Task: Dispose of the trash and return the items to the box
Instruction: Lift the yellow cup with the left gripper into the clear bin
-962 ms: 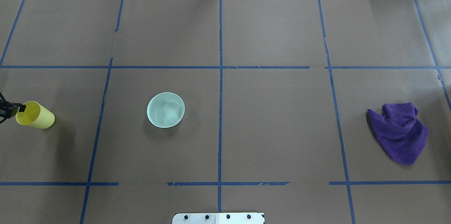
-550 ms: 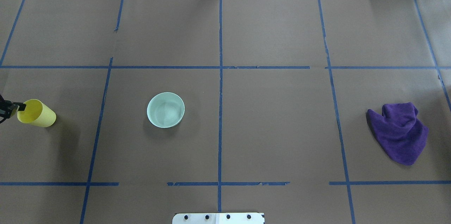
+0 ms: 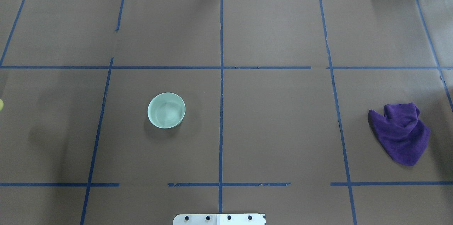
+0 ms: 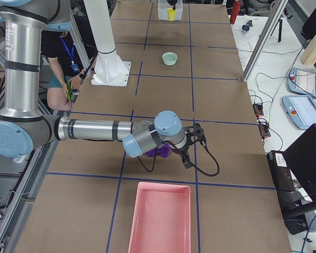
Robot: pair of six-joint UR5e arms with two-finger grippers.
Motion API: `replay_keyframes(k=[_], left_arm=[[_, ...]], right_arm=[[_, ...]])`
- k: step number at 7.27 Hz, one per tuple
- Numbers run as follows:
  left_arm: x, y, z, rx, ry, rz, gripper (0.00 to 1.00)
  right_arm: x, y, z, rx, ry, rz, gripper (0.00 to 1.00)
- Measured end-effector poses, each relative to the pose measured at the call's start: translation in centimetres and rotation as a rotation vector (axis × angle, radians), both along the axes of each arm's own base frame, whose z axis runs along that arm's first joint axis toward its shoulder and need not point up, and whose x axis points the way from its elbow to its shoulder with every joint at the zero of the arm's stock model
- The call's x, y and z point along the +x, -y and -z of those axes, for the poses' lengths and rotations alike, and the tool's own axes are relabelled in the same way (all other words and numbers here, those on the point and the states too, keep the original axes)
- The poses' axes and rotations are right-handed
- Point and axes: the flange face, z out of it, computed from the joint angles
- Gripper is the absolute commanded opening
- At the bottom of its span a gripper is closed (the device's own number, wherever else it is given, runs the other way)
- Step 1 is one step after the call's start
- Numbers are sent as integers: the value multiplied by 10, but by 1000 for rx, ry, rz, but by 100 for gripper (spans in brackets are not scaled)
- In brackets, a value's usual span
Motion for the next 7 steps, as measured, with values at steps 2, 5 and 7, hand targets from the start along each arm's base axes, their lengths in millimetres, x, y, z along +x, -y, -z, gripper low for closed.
replay_keyframes(k=[2, 5, 7], left_arm=[[-84, 15, -19, 35, 108, -17, 0], [-131, 17, -102, 45, 148, -59, 0], [-129, -5, -144, 2, 116, 20, 0]], right_arm=[[-9, 2, 3, 22, -3, 18, 100], [-11, 0, 2, 26, -4, 21, 100], [-11, 0, 1, 25, -4, 21, 100]])
